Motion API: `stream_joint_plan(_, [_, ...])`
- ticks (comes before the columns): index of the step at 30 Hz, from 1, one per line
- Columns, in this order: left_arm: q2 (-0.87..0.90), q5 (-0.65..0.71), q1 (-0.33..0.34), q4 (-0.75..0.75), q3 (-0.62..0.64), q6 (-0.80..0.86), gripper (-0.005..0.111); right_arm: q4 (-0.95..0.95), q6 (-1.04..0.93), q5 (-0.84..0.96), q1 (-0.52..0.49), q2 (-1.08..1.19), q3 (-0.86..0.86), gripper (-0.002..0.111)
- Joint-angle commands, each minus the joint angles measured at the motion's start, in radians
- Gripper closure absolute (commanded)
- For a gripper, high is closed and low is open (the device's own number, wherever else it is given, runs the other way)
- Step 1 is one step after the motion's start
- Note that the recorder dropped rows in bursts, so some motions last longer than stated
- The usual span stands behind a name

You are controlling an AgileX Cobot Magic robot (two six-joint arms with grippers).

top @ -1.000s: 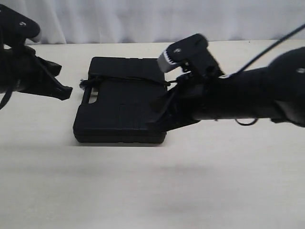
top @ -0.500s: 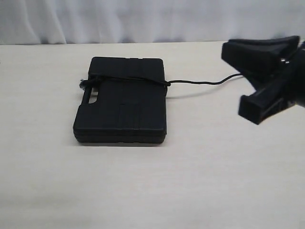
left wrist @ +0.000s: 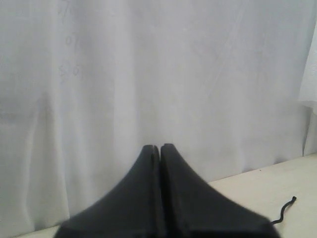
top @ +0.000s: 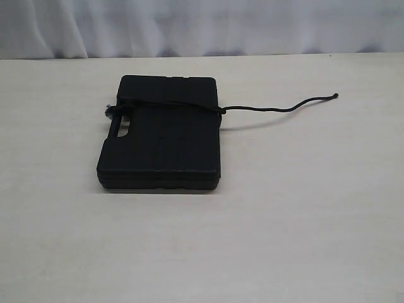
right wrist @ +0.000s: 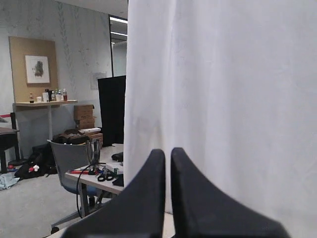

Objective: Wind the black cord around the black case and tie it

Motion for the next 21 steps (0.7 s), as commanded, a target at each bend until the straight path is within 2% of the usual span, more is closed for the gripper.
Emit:
stream_joint_plan(1, [-0.004,0.006,-0.002,-0.009,0.006,-0.013,0.107,-0.008,0.001,0.005,-0.005,-0.017,0.004,0.104])
stream_joint_plan(21, [-0.004,0.011,-0.002,0.008,0.006,-0.013,0.107,-0.008,0.001,-0.001,-0.005,-0.016,0.004,0.104])
